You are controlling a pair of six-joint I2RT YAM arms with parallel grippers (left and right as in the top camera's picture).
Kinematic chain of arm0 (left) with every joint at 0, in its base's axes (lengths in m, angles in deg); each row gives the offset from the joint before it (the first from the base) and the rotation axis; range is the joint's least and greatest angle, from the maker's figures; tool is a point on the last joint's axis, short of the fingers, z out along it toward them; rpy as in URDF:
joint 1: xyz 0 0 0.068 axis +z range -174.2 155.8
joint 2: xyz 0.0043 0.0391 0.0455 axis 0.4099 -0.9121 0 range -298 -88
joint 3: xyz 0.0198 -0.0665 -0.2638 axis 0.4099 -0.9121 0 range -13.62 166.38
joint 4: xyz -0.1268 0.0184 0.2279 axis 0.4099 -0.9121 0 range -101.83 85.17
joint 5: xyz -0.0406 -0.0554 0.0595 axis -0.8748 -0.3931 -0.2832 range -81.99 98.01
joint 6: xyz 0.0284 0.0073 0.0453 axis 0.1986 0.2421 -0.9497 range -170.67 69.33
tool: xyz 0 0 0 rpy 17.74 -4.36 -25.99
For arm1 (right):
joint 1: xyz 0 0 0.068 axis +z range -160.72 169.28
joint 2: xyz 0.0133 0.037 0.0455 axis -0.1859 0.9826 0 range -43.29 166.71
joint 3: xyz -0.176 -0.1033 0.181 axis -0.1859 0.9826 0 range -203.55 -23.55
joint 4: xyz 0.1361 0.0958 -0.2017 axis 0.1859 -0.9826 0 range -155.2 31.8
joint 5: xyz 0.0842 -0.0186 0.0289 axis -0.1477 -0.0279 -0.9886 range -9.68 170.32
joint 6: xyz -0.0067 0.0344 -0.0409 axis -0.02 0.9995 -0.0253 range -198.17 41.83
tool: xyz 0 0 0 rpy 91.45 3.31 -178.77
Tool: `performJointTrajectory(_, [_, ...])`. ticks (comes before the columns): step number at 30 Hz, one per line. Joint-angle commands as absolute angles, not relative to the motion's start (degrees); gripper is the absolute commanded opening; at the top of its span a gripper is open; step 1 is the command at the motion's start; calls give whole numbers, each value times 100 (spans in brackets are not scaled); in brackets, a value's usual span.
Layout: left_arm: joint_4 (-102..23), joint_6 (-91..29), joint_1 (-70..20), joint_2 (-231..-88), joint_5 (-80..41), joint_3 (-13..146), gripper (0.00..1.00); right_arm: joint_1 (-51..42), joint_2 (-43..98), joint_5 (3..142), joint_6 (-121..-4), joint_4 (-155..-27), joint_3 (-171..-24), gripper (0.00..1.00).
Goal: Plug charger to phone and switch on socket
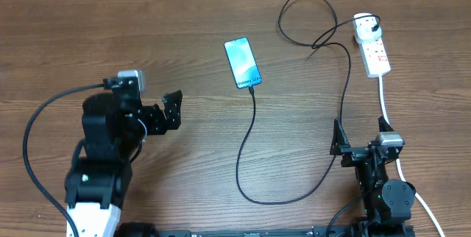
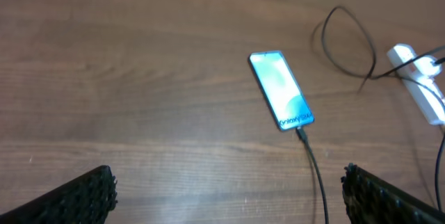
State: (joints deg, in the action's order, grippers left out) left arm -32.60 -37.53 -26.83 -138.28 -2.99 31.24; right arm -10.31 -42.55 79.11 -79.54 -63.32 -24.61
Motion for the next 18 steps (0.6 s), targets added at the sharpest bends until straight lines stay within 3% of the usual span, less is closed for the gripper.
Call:
performJointTrajectory(1, [-2857,-3914,-2683,-13341,-432,2680,99,-1035,-4312,7957,-7975,-6306,-2400,100])
performJointTrajectory(14, [-2269,-4181,-2686,-11859,-581,1753,100,-1035,-4312,7957,-7975,-6304,-2400,100])
performJointTrajectory(18, [-1577,-4192,-2686,-11575,-688,1190,100,-1035,-4312,7957,-7975,-6304,-2400,100])
